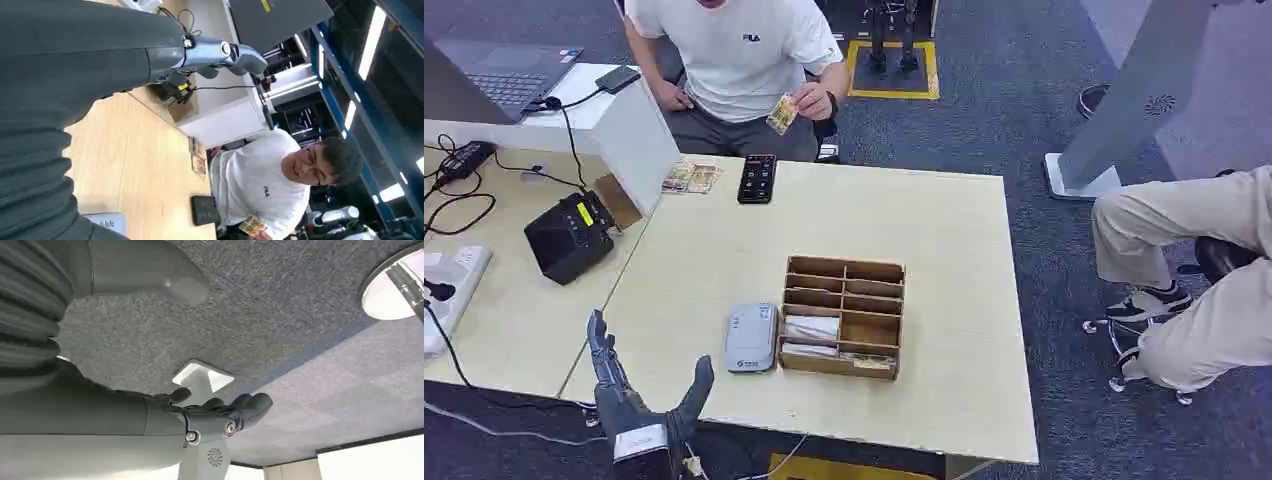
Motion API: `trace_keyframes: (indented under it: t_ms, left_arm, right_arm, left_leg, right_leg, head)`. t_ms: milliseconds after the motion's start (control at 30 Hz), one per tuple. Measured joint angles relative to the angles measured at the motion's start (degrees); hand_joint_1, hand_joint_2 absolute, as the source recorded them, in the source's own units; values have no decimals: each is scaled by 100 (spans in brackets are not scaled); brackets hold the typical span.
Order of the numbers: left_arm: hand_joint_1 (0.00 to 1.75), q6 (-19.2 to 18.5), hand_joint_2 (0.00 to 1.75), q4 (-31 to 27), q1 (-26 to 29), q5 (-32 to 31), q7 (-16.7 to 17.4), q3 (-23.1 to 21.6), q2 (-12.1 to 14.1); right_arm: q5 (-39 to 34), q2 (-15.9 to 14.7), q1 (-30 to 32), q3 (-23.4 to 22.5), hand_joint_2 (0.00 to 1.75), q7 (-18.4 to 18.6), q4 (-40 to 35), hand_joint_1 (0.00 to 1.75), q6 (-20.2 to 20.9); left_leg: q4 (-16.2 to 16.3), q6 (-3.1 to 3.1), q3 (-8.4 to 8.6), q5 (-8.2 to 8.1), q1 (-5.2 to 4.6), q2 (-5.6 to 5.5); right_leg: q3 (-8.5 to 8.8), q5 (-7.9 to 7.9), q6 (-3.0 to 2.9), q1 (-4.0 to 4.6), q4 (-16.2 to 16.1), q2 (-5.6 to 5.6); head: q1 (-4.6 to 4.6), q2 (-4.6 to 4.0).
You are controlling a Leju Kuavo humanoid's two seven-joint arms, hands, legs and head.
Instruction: Pass the card to the sensor for recognition and then transmit it.
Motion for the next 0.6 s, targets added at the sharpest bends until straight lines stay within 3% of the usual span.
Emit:
trace_keyframes:
  t_ms: [400,600]
  left_arm:
    - [0,2,175,376,-457,-1282,242,92,-2]
    - [0,7,175,590,-848,-1829,288,558,-2]
  right_arm:
    - [177,0,-14,2,175,-293,135,0,0]
    - [277,0,-49,2,175,-413,232,0,0]
  left_leg:
    - [0,0,2,0,0,0]
    - [0,-3,5,3,1,1]
  right_leg:
    - [1,0,0,0,0,1]
    - [1,1,0,0,0,3]
  head:
    - [0,0]
    - [0,0]
